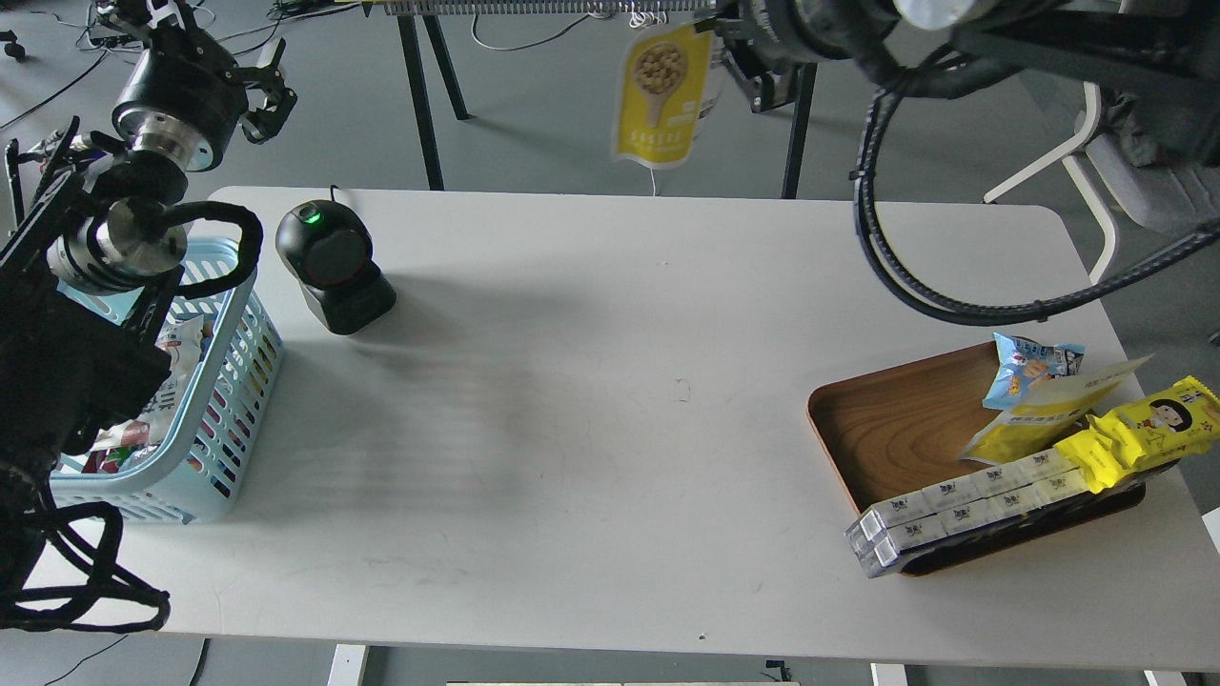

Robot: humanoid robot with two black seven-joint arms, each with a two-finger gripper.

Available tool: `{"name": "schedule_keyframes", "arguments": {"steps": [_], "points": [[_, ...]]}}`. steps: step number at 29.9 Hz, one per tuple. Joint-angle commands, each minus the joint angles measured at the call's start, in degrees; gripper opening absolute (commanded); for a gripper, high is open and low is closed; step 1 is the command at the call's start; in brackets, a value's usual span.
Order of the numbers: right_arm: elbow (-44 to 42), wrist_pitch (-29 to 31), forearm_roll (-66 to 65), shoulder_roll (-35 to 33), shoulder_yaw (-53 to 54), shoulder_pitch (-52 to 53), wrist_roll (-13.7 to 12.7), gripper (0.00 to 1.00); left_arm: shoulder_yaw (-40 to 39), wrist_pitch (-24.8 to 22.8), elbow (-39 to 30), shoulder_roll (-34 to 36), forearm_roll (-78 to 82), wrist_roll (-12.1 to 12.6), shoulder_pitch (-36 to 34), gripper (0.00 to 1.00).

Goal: Scan snack and place in basket
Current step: 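Lift the yellow packet and carry it toward the table center, then lower the yellow packet onto the table and open the right gripper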

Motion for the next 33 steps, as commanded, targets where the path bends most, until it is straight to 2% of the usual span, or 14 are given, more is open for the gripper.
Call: {"name": "schedule_keyframes", "arguments": {"steps": [1,9,22,33], "points": [[-1.88,-0.01,0.8,7.14,0.0,-2.63,0.15,0.0,0.0,-0.01,0.07,-0.25,0.0,-0.09,0.08,1.0],[-6.54,-0.01,0.71,15.06,0.79,-12.92,0.33,0.0,0.0,-0.01,0.07,-0.25,0.0,-0.18,0.17,1.0],[-9.53,-0.01,-1.39,15.25,0.35,-20.3,-0.03,0.0,0.0,-0.01,0.07,-0.33,0.0,-0.26,0.26,1.0],[-9.62,-0.01,-1.4,15.25,0.44,-21.89,-0.03,0.0,0.0,-0.09,0.07,-0.42,0.0,-0.26,0.26,1.0]]}}
